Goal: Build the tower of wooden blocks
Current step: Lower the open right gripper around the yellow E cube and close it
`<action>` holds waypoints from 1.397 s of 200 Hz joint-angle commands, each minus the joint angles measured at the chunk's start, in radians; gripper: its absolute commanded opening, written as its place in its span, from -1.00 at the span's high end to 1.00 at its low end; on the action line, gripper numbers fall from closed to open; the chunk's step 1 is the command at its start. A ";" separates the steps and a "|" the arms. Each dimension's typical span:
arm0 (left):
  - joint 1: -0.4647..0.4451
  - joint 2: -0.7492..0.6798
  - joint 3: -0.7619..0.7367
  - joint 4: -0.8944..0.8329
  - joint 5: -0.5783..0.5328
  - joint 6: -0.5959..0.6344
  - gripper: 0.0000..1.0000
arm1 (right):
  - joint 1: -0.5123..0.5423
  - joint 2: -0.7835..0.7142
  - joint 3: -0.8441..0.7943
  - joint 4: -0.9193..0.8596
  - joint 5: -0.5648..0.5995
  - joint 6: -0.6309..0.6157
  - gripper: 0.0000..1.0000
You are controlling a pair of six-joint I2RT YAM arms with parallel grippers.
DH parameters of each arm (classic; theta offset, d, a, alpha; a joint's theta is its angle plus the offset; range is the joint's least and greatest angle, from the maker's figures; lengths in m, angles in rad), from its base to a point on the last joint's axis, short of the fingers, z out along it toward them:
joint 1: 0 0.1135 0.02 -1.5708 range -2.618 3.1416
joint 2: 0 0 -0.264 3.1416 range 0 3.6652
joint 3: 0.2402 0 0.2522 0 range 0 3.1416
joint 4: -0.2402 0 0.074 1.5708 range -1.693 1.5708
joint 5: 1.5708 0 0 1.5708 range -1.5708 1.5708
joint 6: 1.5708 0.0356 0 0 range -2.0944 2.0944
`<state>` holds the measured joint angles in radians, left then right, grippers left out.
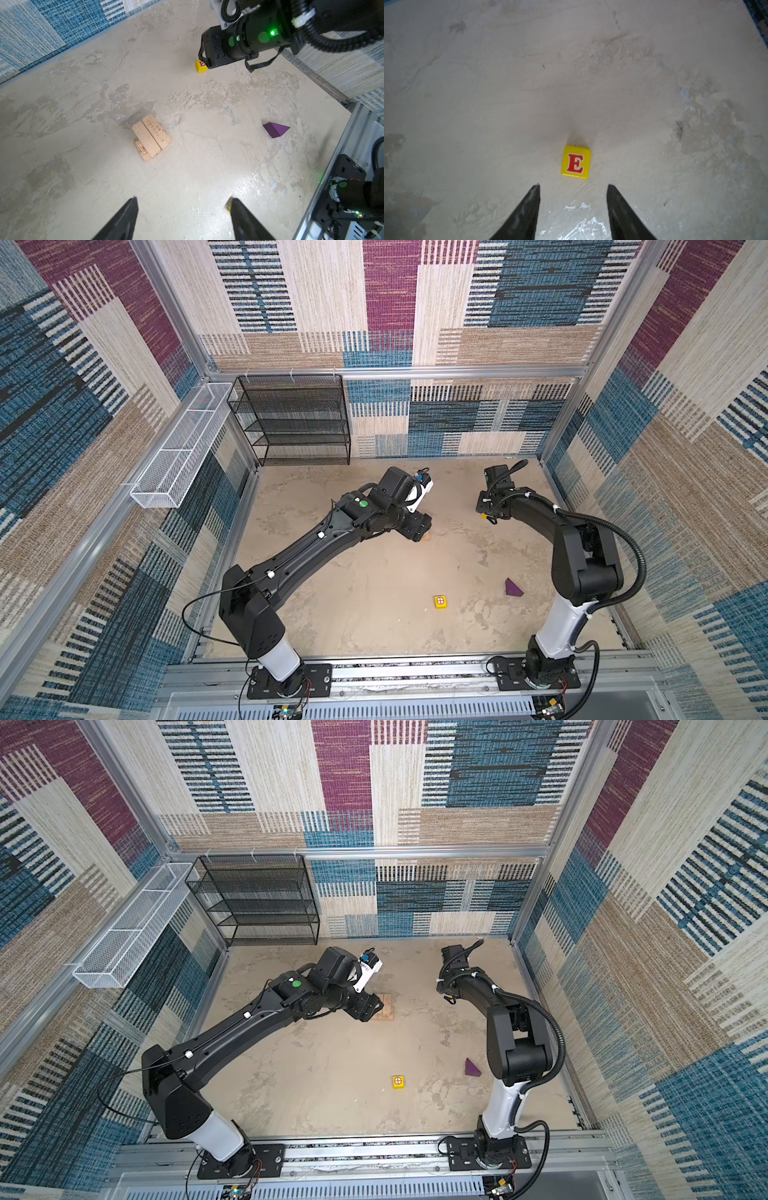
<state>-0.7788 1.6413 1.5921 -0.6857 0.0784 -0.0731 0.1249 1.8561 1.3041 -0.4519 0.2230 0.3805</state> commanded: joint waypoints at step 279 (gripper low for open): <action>-0.003 0.110 0.031 -0.001 0.199 -0.056 -0.97 | -0.040 0.107 0.003 0.054 -0.090 -0.056 0.16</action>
<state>-0.7815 1.7466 1.6138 -0.6853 0.2687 -0.1165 0.0849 1.9587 1.3079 -0.4316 0.1303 0.3363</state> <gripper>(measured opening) 0.989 0.419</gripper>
